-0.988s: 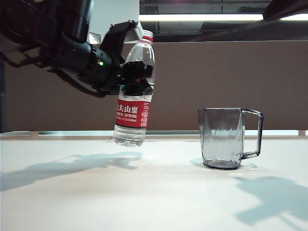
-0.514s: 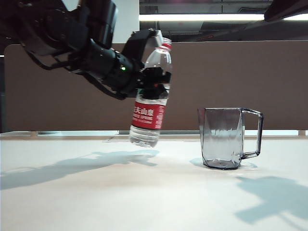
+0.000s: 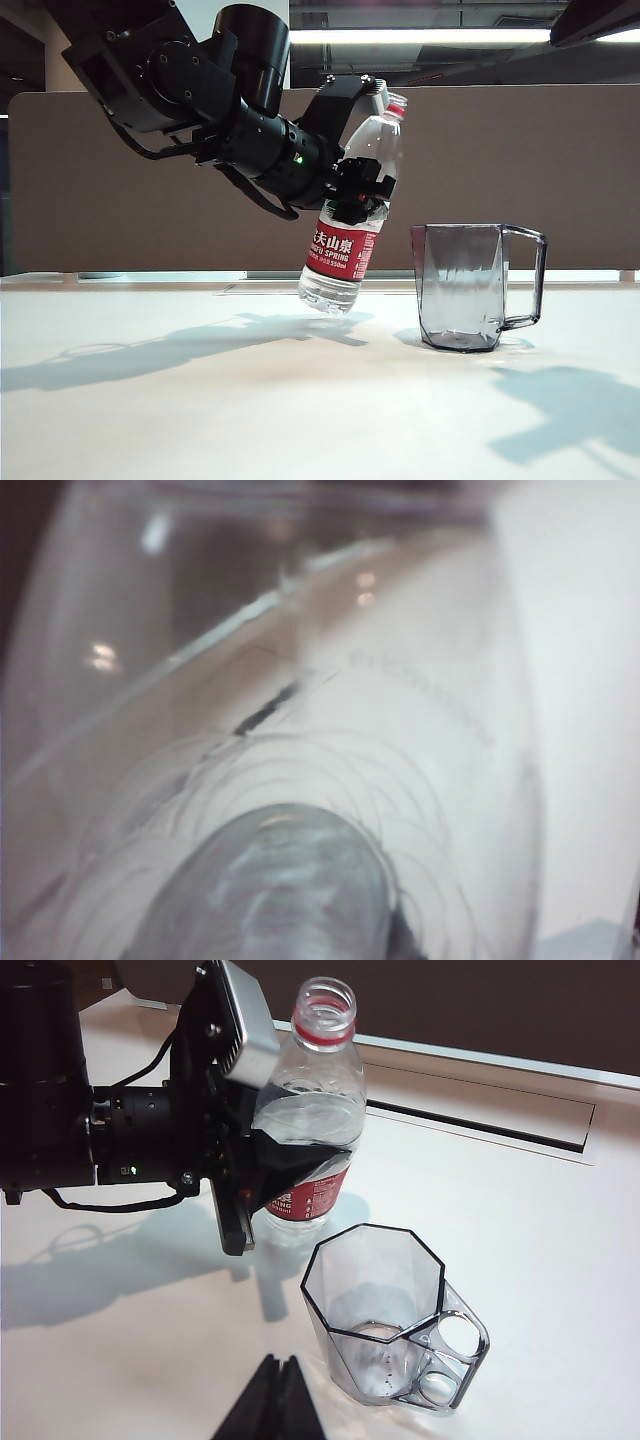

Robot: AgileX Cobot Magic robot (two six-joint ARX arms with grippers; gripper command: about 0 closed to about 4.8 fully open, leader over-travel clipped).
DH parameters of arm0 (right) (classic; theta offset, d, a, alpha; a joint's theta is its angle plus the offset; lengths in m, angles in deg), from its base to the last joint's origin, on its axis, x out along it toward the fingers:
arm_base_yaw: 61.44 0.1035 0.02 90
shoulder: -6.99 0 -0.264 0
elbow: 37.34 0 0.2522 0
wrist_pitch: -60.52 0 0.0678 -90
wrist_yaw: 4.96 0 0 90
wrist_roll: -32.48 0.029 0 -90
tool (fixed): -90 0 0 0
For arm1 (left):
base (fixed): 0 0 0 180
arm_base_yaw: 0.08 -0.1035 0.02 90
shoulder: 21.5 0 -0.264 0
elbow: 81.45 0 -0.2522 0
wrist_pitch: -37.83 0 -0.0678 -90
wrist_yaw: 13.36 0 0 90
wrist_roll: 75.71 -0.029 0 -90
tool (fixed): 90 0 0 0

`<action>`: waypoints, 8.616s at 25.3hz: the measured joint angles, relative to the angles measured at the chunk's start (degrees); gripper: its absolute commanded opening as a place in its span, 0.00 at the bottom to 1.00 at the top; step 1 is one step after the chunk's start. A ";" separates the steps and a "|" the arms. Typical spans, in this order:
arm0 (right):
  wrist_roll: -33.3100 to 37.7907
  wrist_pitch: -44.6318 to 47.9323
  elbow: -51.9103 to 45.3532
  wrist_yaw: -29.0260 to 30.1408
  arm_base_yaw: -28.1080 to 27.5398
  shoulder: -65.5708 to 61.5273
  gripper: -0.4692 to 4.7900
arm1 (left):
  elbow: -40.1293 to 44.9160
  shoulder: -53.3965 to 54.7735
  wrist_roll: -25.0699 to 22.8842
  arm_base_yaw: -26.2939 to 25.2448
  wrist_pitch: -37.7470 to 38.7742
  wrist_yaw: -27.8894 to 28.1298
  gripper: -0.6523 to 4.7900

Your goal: Pick up the mineral water bottle with the left hand on the table and pour water into the mug until it's half full.

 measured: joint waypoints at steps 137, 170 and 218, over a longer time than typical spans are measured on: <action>-1.05 -0.02 0.00 0.02 -0.04 0.00 0.07 | -5.49 4.17 -55.15 -0.24 -0.37 -0.02 0.46; -1.07 -0.02 0.00 0.02 -0.04 0.00 0.07 | -5.49 4.17 -68.65 -0.24 -0.37 -0.02 0.46; -1.07 -0.02 0.00 0.02 -0.04 0.00 0.07 | -5.53 4.15 -70.14 -0.22 -3.02 -0.02 0.46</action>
